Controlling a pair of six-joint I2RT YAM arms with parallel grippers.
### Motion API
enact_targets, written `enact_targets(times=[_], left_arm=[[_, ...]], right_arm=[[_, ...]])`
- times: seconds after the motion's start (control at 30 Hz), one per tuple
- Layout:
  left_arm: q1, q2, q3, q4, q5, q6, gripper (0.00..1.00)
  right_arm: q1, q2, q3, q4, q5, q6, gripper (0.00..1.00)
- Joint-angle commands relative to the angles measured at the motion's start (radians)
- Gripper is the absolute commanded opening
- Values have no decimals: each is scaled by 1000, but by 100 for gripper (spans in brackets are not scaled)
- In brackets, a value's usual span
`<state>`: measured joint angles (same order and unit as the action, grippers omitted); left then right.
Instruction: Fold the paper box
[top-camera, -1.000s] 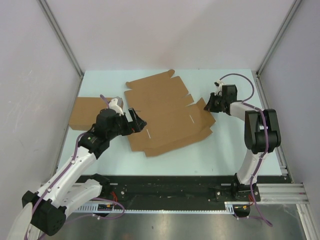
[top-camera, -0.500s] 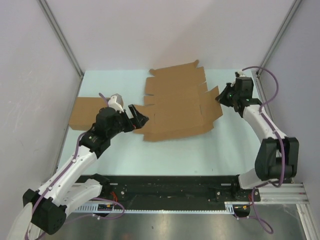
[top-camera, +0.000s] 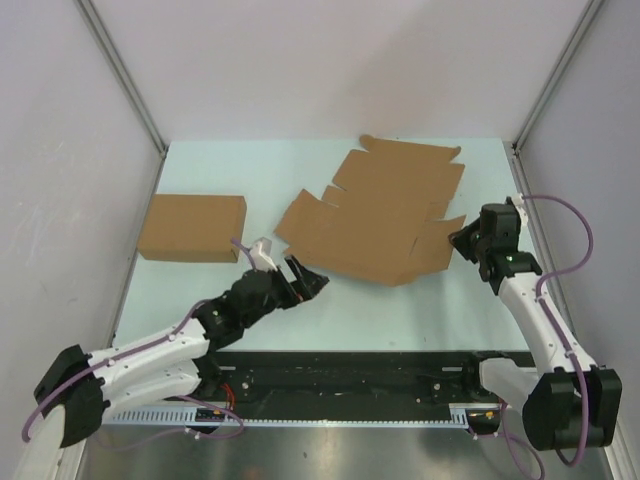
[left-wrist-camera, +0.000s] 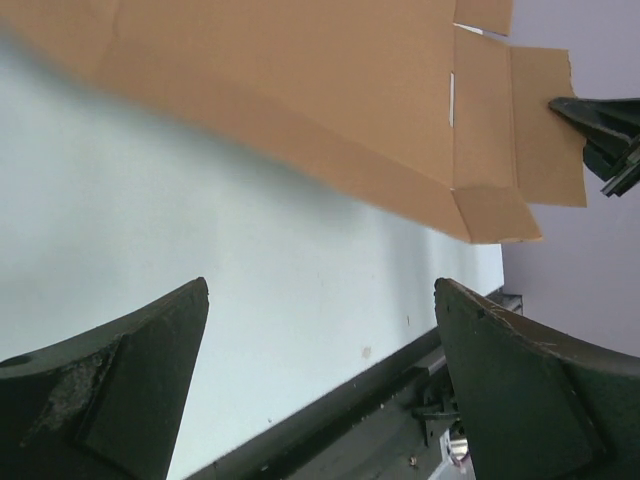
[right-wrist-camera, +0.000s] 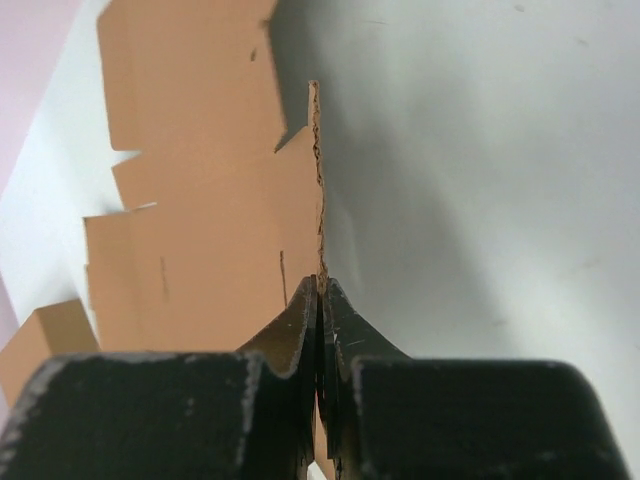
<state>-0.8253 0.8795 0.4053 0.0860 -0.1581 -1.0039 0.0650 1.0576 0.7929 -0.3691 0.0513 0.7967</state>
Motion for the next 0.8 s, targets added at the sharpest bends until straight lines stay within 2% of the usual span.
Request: enact_targets(times=[0.0, 0.17, 0.3, 0.33, 0.4, 0.43, 0.53, 0.63, 0.77], left_arm=[[-148, 21, -54, 198, -212, -221, 100], [-205, 194, -83, 418, -205, -309, 100], [-210, 308, -48, 483, -208, -317, 100], [-210, 356, -34, 489, -215, -314, 100], [-210, 418, 4, 512, -209, -308, 100], [-210, 485, 15, 544, -192, -312, 100], [-209, 612, 41, 628, -169, -348, 100], [-199, 712, 55, 693, -149, -372, 100], [-189, 791, 95, 701, -89, -381, 100]], right_arm=[[-2, -85, -57, 7, 96, 61, 0], [7, -136, -96, 4, 75, 53, 0], [27, -166, -126, -10, 61, 18, 0], [33, -169, -124, -17, 61, 10, 7], [39, -191, -124, -25, 47, -16, 27], [39, -202, -121, -31, 44, -24, 49], [59, -212, -97, -96, 80, -39, 71], [67, -232, -69, -169, 117, -47, 75], [84, -303, -28, -243, 151, -50, 75]])
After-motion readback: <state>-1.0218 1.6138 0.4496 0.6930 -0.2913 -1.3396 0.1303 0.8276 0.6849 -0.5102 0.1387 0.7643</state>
